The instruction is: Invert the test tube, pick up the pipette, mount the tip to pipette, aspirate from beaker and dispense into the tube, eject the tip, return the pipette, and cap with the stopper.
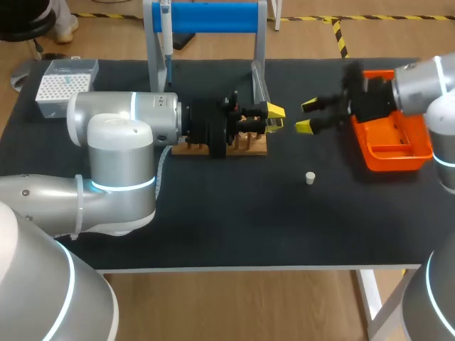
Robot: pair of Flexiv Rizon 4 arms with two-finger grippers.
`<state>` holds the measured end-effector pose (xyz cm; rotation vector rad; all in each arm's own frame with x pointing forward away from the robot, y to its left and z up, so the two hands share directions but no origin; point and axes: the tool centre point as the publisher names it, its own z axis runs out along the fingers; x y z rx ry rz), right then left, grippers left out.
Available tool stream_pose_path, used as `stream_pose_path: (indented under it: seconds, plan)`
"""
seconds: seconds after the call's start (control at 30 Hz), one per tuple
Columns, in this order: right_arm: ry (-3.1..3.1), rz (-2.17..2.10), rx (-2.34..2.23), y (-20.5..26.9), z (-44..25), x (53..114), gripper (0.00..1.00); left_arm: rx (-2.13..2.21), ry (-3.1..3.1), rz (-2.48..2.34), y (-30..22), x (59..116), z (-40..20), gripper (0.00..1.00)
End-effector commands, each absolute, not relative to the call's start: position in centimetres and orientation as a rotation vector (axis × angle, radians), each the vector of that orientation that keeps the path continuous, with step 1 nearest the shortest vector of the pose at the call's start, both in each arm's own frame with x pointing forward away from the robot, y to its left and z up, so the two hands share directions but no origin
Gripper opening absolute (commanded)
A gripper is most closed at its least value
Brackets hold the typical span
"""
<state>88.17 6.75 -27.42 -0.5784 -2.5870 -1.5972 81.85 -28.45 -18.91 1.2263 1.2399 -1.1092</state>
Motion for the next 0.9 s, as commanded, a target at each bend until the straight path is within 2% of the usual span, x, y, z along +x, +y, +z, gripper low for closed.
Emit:
stream_pose_path:
  seconds: [0.03, 0.9]
  plan:
    - [-2.628, -1.59, -0.527, 7.8, -28.5, 88.6, 1.0, 1.223, 1.235, -1.108, -28.5, 81.9, -19.0, 0.0]
    - [-2.714, -1.565, -0.599, 10.6, -33.8, 90.6, 1.0, 1.223, 1.235, -1.108, -28.5, 81.9, -19.0, 0.0]
